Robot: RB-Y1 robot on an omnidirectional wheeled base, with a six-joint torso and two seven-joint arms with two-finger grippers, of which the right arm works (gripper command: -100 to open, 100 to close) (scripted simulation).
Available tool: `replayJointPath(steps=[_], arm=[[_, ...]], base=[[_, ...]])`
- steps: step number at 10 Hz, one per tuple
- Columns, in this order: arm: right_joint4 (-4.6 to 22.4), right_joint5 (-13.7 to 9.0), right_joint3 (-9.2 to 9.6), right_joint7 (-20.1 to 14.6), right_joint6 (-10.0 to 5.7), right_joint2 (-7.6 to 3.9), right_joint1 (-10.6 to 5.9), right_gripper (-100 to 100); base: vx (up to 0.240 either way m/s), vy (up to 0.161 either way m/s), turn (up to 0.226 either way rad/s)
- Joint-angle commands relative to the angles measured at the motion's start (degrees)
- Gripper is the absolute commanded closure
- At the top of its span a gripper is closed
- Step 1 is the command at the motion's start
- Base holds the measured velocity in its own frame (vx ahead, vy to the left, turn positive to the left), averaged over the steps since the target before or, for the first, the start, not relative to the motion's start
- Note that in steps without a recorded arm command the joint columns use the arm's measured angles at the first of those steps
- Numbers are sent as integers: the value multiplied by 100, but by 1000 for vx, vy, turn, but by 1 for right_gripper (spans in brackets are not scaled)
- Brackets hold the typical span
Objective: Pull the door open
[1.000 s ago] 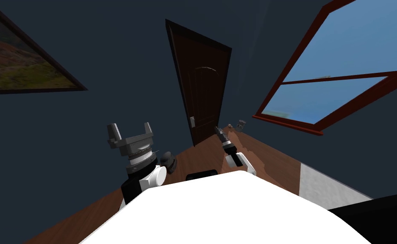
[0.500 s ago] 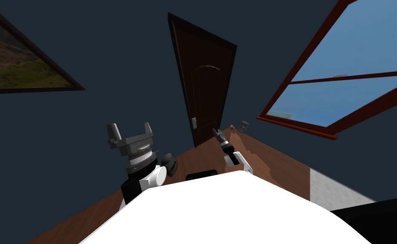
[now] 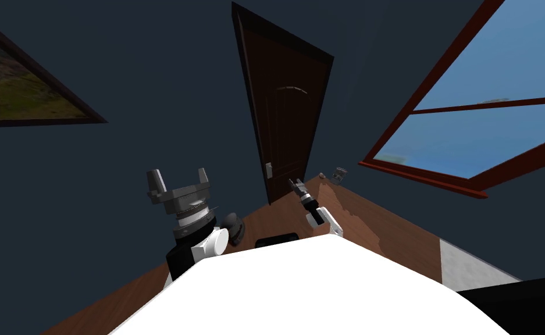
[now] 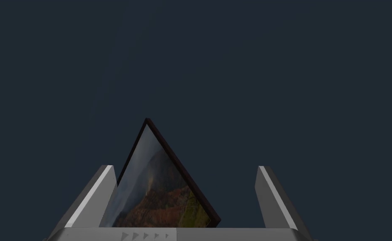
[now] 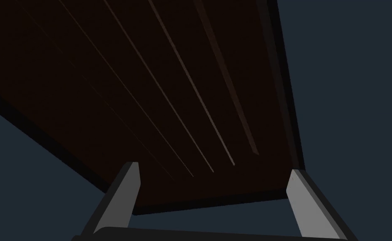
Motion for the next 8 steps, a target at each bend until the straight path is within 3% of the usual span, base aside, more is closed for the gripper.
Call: replayJointPath(steps=[1, 8], arm=[[169, 181, -9, 143, -19, 28, -69, -100], [778, 909, -17, 647, -6, 143, -371, -100]], base=[[87, 36, 29], [104, 27, 27]])
